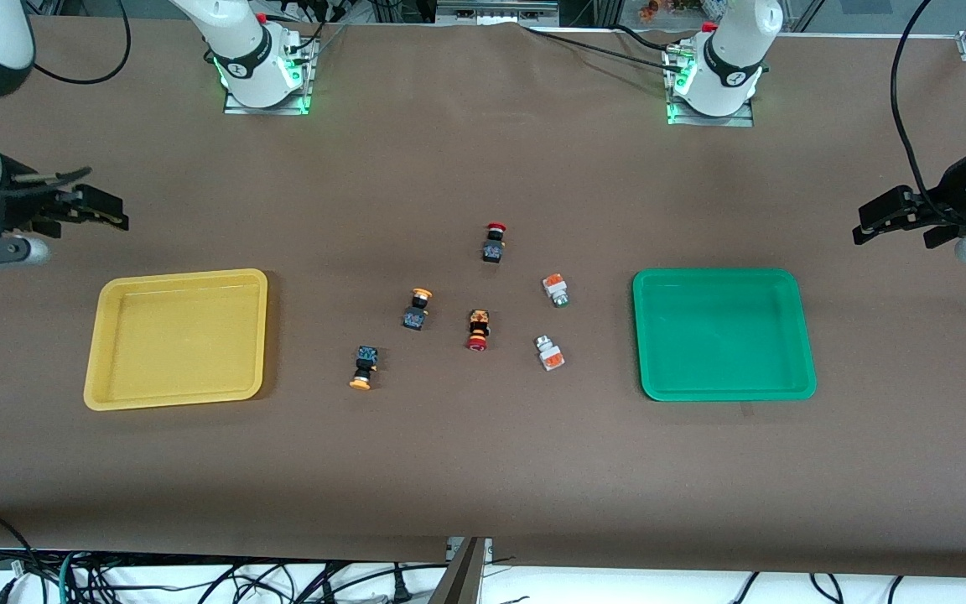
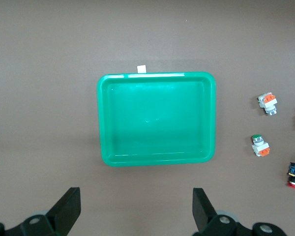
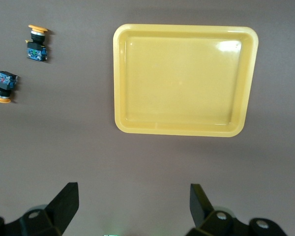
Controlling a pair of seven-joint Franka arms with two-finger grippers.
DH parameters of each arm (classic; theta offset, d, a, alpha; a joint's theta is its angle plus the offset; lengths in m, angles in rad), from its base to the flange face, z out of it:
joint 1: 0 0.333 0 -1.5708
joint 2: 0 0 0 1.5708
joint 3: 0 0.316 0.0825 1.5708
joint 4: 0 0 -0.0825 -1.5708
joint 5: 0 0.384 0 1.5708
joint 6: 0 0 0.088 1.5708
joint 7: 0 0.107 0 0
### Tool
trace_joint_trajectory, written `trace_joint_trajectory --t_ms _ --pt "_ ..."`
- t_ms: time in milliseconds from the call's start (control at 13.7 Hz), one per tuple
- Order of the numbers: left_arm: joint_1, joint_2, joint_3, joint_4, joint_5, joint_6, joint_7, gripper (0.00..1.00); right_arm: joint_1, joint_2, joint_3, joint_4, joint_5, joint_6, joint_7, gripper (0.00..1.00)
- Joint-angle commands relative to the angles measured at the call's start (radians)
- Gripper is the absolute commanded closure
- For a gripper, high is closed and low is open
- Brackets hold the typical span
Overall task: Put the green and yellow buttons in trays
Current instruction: 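Move the right gripper toward the yellow-capped button beside the yellow tray, then lower the right gripper and grasp the yellow-capped button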
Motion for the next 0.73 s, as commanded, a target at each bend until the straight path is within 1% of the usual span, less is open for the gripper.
trace_joint_trajectory --t_ms 0,146,364,437,656 --pt "0.003 0.001 -0.004 0.006 0.019 0.009 0.009 0.0 0.005 0.08 0.006 0.015 0.012 0.063 0.003 0.0" --pt "0.001 0.009 -0.003 0.015 0.019 0.01 0.007 0.0 0.072 0.135 0.005 0.017 0.012 0.157 0.059 0.0" --pt "0.001 0.021 -0.003 0.041 0.019 0.01 0.006 0.0 0.163 0.249 0.005 0.017 0.012 0.322 0.295 0.0" --pt "0.001 0.02 -0.003 0.043 0.02 0.01 0.006 0.0 0.222 0.301 0.006 0.017 0.012 0.42 0.401 0.0" --pt "0.001 0.021 -0.003 0.047 0.02 0.009 0.006 0.0 0.298 0.385 0.006 0.017 0.012 0.551 0.539 0.0"
